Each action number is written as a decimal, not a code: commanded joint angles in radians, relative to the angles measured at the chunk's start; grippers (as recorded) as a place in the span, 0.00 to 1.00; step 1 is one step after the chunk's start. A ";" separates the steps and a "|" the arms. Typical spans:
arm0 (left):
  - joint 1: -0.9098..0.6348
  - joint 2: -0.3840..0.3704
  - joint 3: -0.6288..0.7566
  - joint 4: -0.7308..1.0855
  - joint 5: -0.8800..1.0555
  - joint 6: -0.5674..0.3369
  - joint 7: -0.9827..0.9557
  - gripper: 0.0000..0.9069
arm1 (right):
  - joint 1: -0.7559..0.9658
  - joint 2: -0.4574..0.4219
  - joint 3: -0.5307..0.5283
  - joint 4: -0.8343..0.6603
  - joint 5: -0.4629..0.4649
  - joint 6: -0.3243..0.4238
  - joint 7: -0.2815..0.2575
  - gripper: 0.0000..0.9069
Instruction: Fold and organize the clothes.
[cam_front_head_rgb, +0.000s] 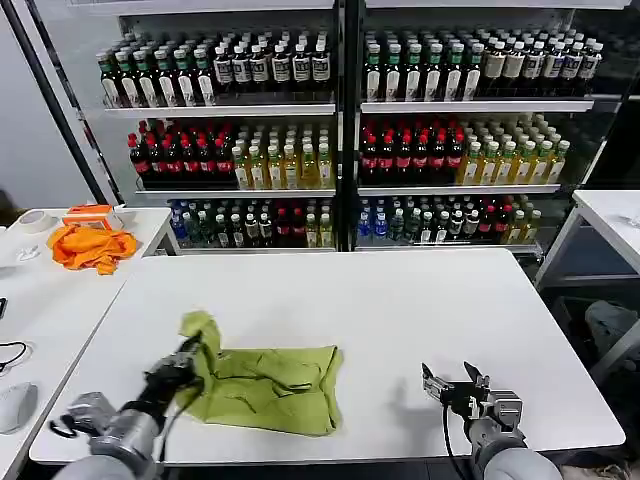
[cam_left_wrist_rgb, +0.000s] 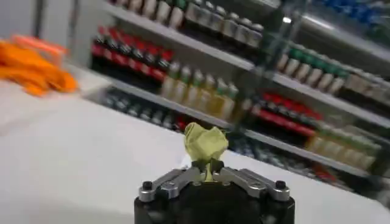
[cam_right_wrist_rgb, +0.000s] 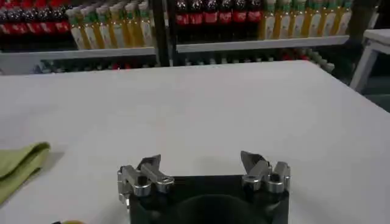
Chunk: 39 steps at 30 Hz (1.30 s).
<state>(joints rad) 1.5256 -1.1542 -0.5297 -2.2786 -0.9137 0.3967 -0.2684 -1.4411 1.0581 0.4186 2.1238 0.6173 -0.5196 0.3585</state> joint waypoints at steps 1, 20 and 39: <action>-0.078 -0.112 0.356 0.065 0.066 0.003 0.011 0.02 | 0.002 -0.002 -0.002 -0.002 0.001 0.001 -0.001 1.00; -0.104 -0.152 0.334 0.110 0.267 -0.042 0.021 1.00 | 0.001 0.002 -0.018 -0.006 -0.001 0.007 -0.004 1.00; -0.006 -0.040 0.051 0.187 0.242 0.055 -0.057 1.00 | 0.021 -0.002 -0.024 -0.016 0.002 0.008 -0.008 1.00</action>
<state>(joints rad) 1.4958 -1.2137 -0.4025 -2.1478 -0.6289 0.3983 -0.3069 -1.4205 1.0566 0.3952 2.1051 0.6185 -0.5118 0.3496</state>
